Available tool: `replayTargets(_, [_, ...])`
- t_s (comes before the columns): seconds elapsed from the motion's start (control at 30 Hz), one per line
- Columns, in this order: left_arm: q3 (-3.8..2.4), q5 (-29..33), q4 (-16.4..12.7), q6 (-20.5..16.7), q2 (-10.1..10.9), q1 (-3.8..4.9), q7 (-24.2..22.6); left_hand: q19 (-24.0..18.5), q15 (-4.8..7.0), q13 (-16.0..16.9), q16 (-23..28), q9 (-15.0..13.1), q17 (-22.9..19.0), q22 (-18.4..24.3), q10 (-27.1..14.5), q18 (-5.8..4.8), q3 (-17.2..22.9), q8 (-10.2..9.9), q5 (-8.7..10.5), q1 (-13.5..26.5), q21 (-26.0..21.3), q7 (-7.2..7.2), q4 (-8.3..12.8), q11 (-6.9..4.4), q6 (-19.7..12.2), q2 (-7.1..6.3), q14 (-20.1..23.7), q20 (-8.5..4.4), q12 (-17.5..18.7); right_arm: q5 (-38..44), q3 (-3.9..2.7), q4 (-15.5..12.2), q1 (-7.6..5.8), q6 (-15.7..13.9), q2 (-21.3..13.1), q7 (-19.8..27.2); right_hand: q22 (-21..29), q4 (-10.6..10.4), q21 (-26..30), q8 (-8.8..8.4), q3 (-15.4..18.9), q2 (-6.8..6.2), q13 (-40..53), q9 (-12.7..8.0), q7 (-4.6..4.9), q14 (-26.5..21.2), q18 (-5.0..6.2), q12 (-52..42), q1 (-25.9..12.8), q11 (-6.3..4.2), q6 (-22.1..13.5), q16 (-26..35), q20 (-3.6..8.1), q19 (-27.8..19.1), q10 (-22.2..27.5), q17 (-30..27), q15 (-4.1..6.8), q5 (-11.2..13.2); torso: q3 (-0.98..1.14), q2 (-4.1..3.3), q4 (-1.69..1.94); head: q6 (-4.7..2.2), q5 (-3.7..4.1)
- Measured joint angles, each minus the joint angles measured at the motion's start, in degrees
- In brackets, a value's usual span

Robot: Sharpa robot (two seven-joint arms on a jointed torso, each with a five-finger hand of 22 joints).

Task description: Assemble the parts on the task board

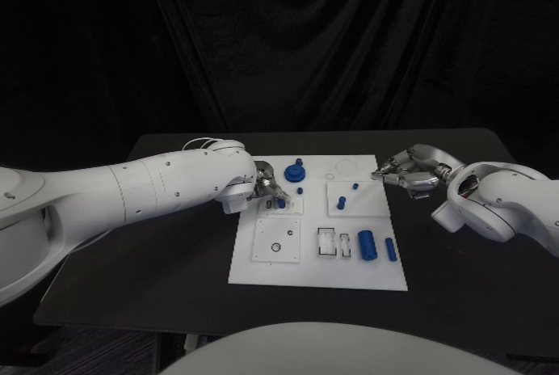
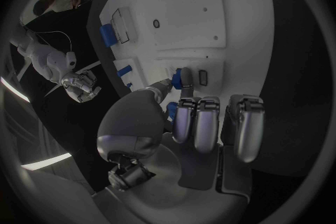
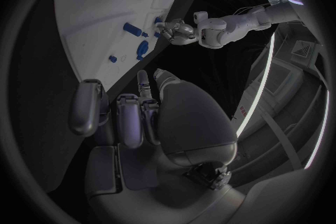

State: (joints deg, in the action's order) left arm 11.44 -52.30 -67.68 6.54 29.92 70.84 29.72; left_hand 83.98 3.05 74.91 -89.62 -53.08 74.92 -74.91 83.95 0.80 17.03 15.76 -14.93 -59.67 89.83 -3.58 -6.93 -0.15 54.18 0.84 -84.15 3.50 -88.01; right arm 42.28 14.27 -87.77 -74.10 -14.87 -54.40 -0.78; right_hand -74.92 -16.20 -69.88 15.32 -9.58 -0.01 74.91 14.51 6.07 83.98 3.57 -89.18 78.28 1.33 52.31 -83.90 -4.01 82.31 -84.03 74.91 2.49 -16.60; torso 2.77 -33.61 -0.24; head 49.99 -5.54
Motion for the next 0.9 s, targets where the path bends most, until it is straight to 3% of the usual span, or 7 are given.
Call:
replayTargets(0.43, [0.02,0.0,-0.3,-0.2,0.2,-0.04,-0.3,0.0,0.0,0.0,0.0,-0.6,0.0,0.0,0.0,0.0,0.7,0.0,0.62,-0.8,0.0,0.48,1.0,0.0,0.5,0.39,0.0,0.0,0.0,0.1,0.0,0.0,0.03,0.5,0.0,-0.3,0.0,0.0,0.8,0.23,0.0,0.0,0.0,0.1,0.0,0.0,0.0,0.3,0.0,0.0,0.0,0.7,0.0,-0.4,0.0,0.0,0.0,0.0,-0.01,0.0,0.02,0.0,0.03])
replayTargets(0.53, [0.02,0.0,-0.4,-0.3,0.3,-0.05,-0.3,0.0,0.0,0.0,0.0,-0.9,0.0,0.0,0.2,0.0,1.3,0.0,-0.25,-1.4,0.0,0.46,1.7,-0.22,0.5,0.62,0.0,0.0,0.0,0.1,0.0,0.1,0.04,0.6,0.1,-0.4,0.0,0.0,0.8,0.22,0.0,0.0,0.0,0.1,0.0,0.0,-0.01,0.3,0.0,0.0,0.0,0.8,0.0,-0.4,0.0,0.0,0.0,0.0,-0.01,0.0,0.02,0.0,0.02])
replayTargets(0.63, [0.02,0.0,-0.7,-0.5,0.5,-0.07,-0.4,0.0,0.22,0.0,0.0,-1.2,0.0,0.0,0.0,0.0,2.0,0.0,-2.18,-1.8,0.0,0.51,2.3,-0.42,0.7,0.62,0.2,0.0,0.0,0.1,0.0,0.1,0.04,0.8,0.1,-0.4,0.0,0.0,1.1,0.22,0.0,0.24,0.0,0.1,0.0,0.0,0.95,0.3,0.2,0.0,0.0,0.8,0.0,-0.4,0.0,0.0,0.0,0.0,-0.01,0.0,0.02,0.0,0.03])
replayTargets(0.8, [0.05,0.0,-1.3,-1.3,1.0,-0.13,-0.8,0.0,0.44,0.0,0.0,-2.3,0.0,0.0,0.1,-0.01,4.2,0.0,-8.03,-3.0,0.0,0.51,3.6,-0.55,1.1,-0.05,0.0,-0.45,0.0,0.1,0.0,0.1,0.05,0.9,0.1,-0.5,0.0,0.0,1.1,0.22,0.0,0.23,0.0,0.1,0.0,0.0,0.94,0.3,0.2,0.0,0.0,1.0,0.0,-0.4,0.0,0.0,0.0,0.0,-0.01,0.0,0.01,0.0,0.12])
replayTargets(0.9, [0.11,0.0,-1.8,-2.0,1.3,-0.23,-1.1,0.0,0.64,0.0,0.0,-3.0,0.0,0.0,0.0,-0.01,4.5,0.0,-10.04,-3.2,0.0,0.54,3.3,-0.8,1.4,-0.34,0.2,-0.45,0.0,0.1,0.0,0.1,0.06,1.0,0.0,-0.6,0.0,0.0,1.1,0.22,0.0,0.24,0.0,0.1,0.0,0.0,0.94,0.3,0.2,0.0,0.0,1.0,0.01,-0.4,0.0,0.0,0.0,0.0,0.0,0.0,-0.01,0.0,0.16])
